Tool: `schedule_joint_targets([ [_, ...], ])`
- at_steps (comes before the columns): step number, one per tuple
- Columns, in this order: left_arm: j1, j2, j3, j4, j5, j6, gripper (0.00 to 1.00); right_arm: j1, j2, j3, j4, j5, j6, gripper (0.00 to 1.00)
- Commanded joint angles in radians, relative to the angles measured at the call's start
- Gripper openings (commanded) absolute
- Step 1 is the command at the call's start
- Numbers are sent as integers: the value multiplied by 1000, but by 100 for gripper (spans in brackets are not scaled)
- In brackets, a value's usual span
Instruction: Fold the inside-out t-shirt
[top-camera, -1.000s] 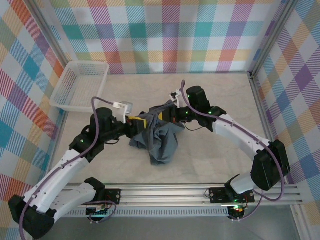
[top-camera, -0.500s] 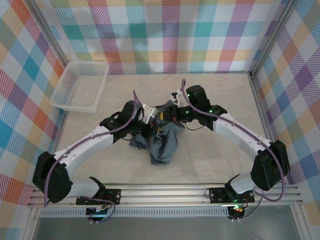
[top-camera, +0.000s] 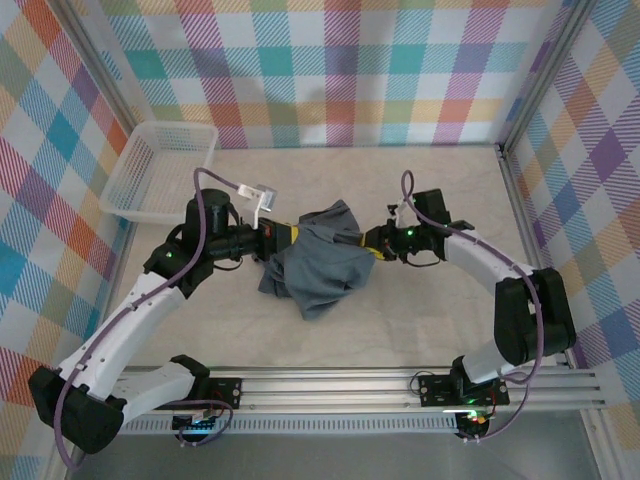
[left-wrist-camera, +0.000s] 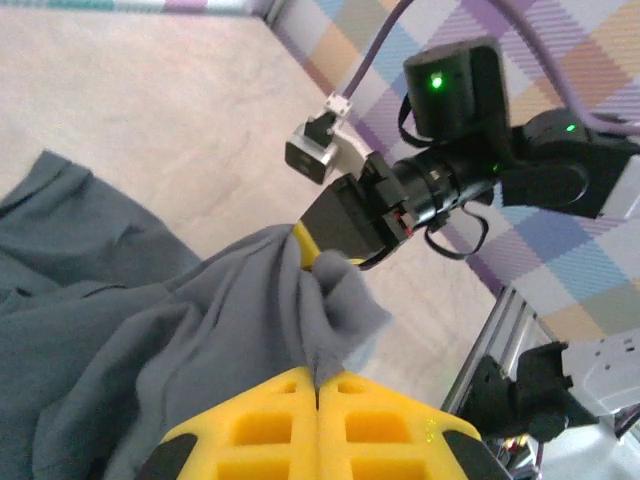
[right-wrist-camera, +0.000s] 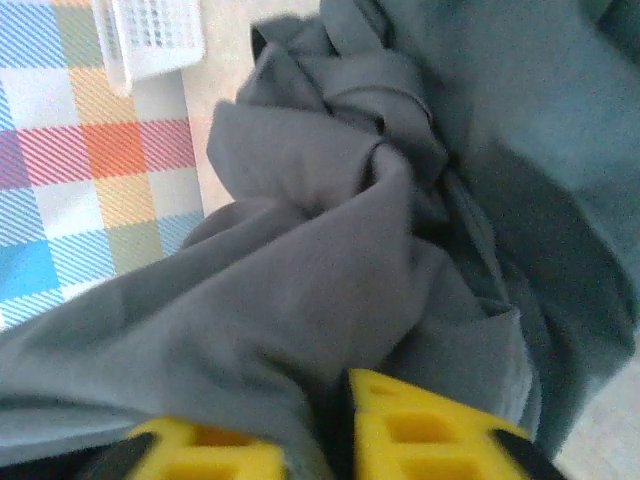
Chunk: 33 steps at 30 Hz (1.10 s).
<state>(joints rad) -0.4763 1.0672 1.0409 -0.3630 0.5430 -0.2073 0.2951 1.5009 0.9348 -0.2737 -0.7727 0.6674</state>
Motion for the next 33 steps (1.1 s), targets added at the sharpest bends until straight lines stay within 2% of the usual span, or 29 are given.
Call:
schedule_joint_targets([
  [1,8,12,-10,-61,54,65,0,5,-107,19,-58,-10,-159,48],
  [3,8,12,-28,-51,54,75,0,30,-205,11,-81,167,-306,73],
  [5,7,9,-39,-31,59,75,0,77,-303,-53,11,304,-487,96],
  [7,7,4,-50,-9,63,77,0,119,-374,-135,151,391,-677,100],
  [9,8,0,-53,-6,62,86,0,139,-373,-158,224,404,-867,100],
  [12,7,-1,-56,-7,63,94,0,166,-267,-66,118,355,-1045,100],
  [17,8,-1,-47,-14,96,100,0,238,-61,81,19,351,-1130,91],
  [21,8,-4,-37,-17,97,106,0,295,55,151,22,250,-1106,80],
  [24,7,-14,-30,-17,99,112,0,326,96,188,-16,180,-1073,59],
  [25,8,-20,-27,-19,82,117,0,328,93,187,-24,139,-1058,49],
  [28,9,-27,-8,-49,-65,128,0,324,35,171,-66,71,-1041,21],
  [29,15,-22,9,-62,-141,123,0,318,0,167,-82,66,-1028,6],
  [30,23,-16,22,-67,-197,110,0,309,-32,165,-93,62,-1004,0],
  [31,36,-3,36,-62,-257,92,0,294,-78,162,-95,55,-952,0],
  [33,69,25,54,-31,-286,62,0,268,-165,154,-75,36,-843,0],
])
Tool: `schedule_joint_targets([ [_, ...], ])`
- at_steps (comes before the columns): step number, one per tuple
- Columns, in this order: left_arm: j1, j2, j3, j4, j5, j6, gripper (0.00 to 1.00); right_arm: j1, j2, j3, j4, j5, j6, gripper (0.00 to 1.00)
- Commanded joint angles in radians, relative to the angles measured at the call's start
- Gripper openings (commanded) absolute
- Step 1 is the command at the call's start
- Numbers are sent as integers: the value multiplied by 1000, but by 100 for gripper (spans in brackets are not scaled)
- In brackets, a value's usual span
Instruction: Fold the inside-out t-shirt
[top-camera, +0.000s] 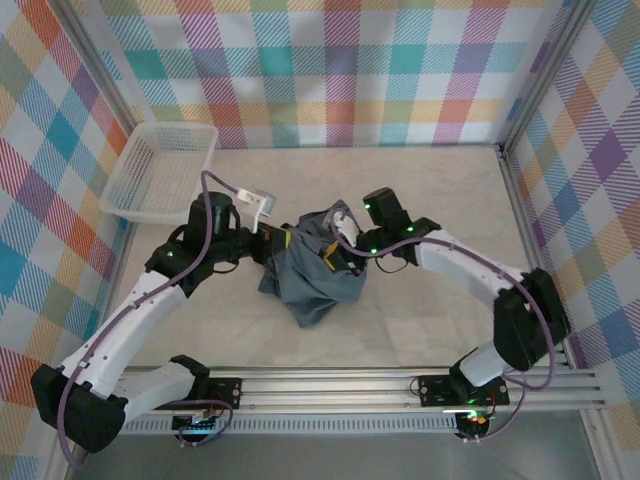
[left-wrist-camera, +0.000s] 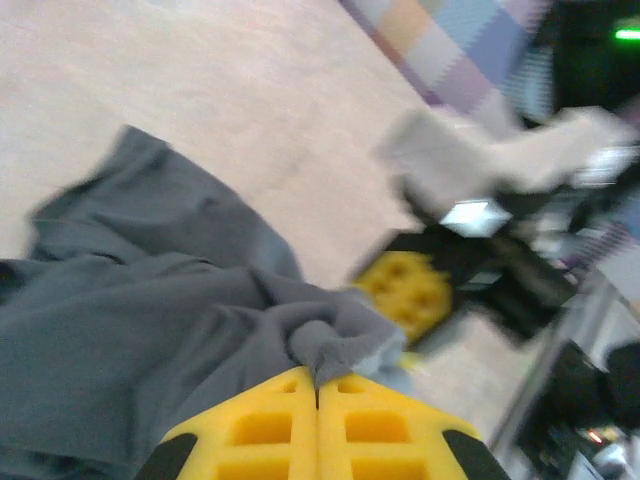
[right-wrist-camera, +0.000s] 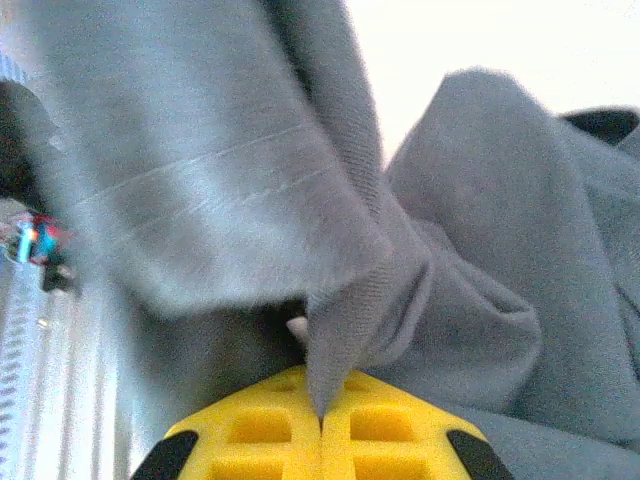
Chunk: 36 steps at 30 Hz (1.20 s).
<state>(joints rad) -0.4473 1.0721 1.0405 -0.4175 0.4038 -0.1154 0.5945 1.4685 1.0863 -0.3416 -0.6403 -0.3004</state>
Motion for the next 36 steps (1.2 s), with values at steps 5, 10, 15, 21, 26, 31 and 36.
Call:
schedule_joint_targets([
  [5,83,157,122,104,-181,-44,0,-47,-343,-14,76,-85,399,0],
  [10,101,338,273,131,-55,-51,0,-49,-422,-45,296,-101,686,0],
  [15,101,355,321,175,6,-169,35,-56,-381,-22,229,83,735,0],
  [21,63,180,196,9,-61,-387,44,-67,-273,37,119,146,724,0],
  [26,-68,86,112,-61,-194,-655,33,-66,-220,50,119,135,725,0],
  [31,-102,171,116,16,-178,-749,54,-66,-188,73,112,99,734,0],
  [36,-102,318,197,58,-223,-653,65,-67,-174,78,136,36,766,0],
])
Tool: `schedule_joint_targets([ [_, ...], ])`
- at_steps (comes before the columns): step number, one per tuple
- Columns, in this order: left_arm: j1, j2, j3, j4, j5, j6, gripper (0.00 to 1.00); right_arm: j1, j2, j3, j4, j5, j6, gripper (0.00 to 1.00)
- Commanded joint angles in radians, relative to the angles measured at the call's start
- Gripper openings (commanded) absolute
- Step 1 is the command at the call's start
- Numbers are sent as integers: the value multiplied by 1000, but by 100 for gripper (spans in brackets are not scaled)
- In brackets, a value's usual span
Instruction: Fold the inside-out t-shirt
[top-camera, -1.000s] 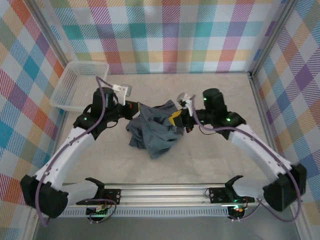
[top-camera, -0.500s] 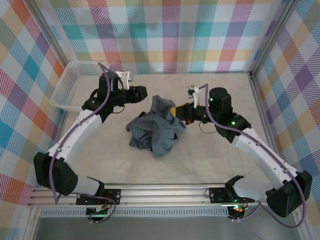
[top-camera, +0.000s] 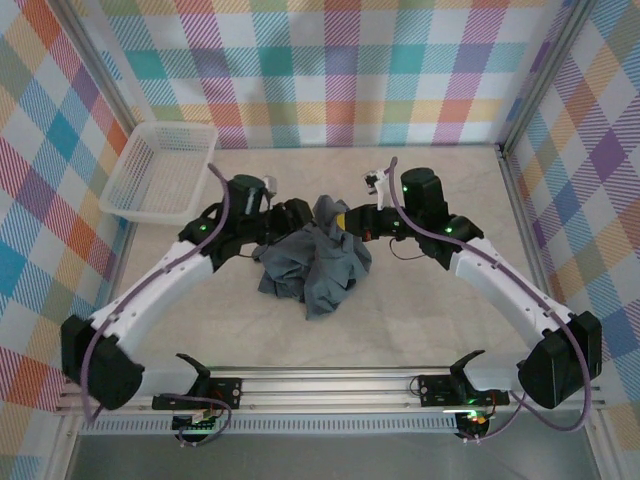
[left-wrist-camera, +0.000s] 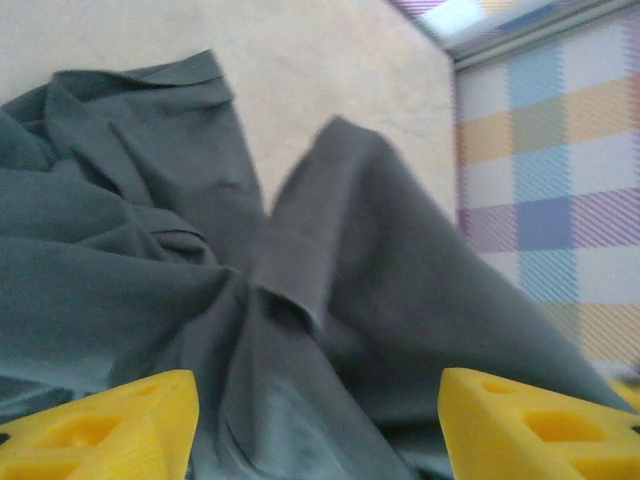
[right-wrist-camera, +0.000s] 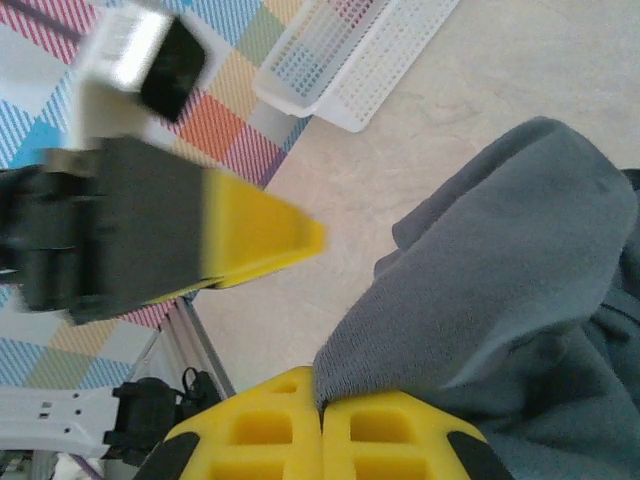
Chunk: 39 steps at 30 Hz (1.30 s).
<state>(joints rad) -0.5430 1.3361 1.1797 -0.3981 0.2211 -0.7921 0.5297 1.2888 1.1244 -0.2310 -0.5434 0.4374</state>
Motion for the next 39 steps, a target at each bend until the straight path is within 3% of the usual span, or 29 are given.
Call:
schedule_joint_targets([
  [1,-6,80,75,41,-37,39,65,-1,8,41,25,-67,33,0],
  [4,-6,148,119,52,-22,64,57,-2,6,42,23,-75,39,0],
  [6,-6,164,119,72,-25,62,45,-2,6,39,22,-78,41,0],
  [8,-6,166,115,78,-38,62,29,-1,8,37,17,-76,41,0],
  [10,-4,163,122,63,-45,78,3,-2,6,37,-2,-58,35,0],
  [13,19,117,162,-1,-26,99,0,-31,-3,25,-41,-3,11,0],
  [16,59,32,194,-31,25,57,0,-154,21,-74,-6,6,21,0],
  [18,71,-12,192,-10,78,28,0,-217,86,-145,45,-74,-56,0],
  [21,74,-21,193,-1,181,-1,0,-221,153,-134,38,-244,-131,2],
  [23,74,-10,181,1,228,-19,0,-218,124,-140,74,-267,-108,13],
  [26,74,-2,144,17,242,-42,0,-213,10,-173,76,-102,-120,41],
  [28,74,5,135,20,242,-44,0,-172,-74,-199,75,39,-189,49],
  [31,74,17,145,17,238,-46,0,-3,-182,-232,109,341,-336,55],
  [33,73,23,151,20,228,-53,0,130,-193,-234,171,505,-365,53],
  [36,71,35,162,19,210,-63,0,283,-116,-153,192,708,-392,52],
  [39,72,46,167,21,203,-79,0,364,-15,-97,266,873,-440,60],
])
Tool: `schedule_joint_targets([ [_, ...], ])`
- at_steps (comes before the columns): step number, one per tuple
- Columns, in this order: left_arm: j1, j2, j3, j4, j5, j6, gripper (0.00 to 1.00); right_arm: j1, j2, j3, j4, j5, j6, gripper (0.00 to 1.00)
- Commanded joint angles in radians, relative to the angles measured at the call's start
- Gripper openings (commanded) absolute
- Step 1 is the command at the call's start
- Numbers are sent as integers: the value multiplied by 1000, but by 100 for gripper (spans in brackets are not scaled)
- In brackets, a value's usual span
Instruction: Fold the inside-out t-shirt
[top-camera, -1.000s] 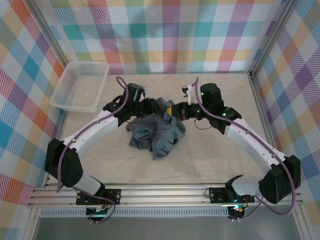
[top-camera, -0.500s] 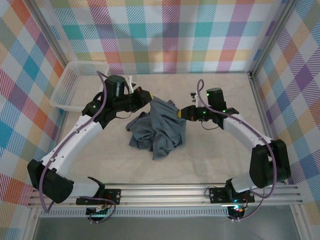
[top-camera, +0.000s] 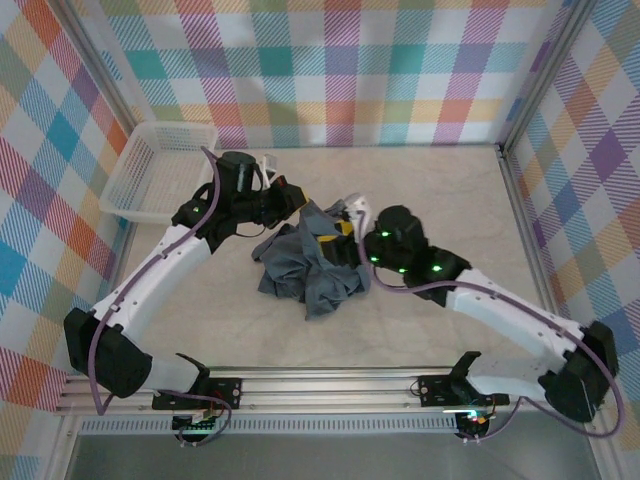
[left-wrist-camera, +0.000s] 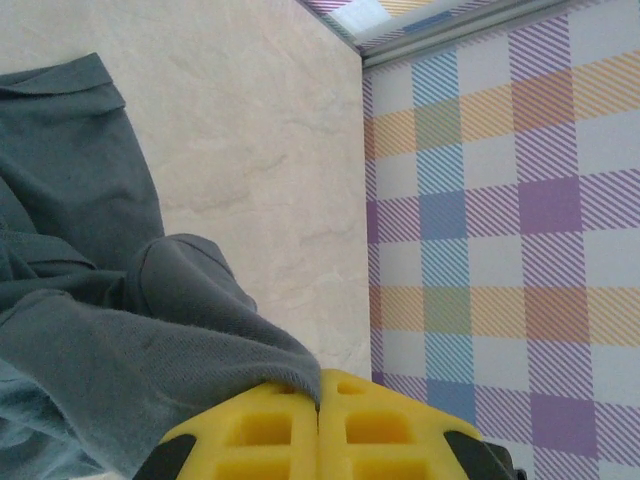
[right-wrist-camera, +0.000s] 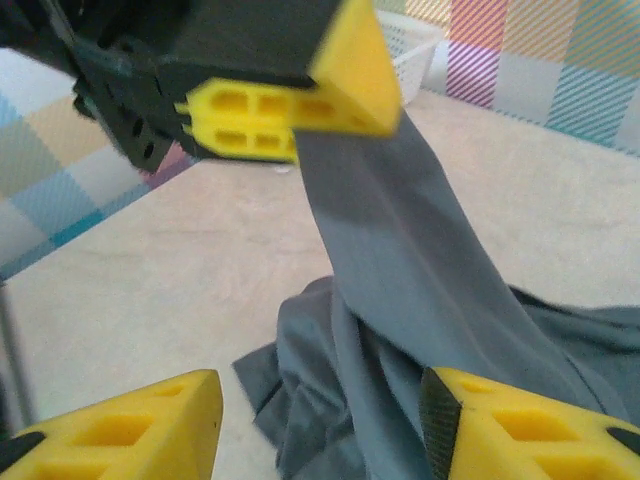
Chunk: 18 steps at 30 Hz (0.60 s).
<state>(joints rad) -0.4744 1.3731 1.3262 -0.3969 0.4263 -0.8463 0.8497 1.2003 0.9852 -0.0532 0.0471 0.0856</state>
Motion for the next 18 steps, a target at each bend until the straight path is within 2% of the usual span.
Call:
schedule_joint_targets([
  [1,2,10,21,21,-3,-33,0,49,100,46,118,303,-95,61],
  [3,0,11,23,18,-3,-40,0,48,155,65,166,349,-115,64],
  [5,1,10,25,11,-3,-39,0,49,202,94,173,346,-167,61],
  [8,0,-1,21,-5,-15,-31,0,48,244,131,146,385,-176,47],
  [13,3,-24,10,-23,-40,-14,0,21,231,128,58,401,-161,16],
  [15,6,-29,12,-29,-46,-2,0,-21,221,121,-19,321,-124,14],
  [16,6,-31,15,-32,-44,4,0,-45,216,116,-50,254,-102,8],
  [17,9,-28,21,-39,-41,11,0,-80,213,108,-76,154,-79,0],
  [18,12,-27,27,-45,-41,22,0,-113,211,101,-98,37,-61,0],
])
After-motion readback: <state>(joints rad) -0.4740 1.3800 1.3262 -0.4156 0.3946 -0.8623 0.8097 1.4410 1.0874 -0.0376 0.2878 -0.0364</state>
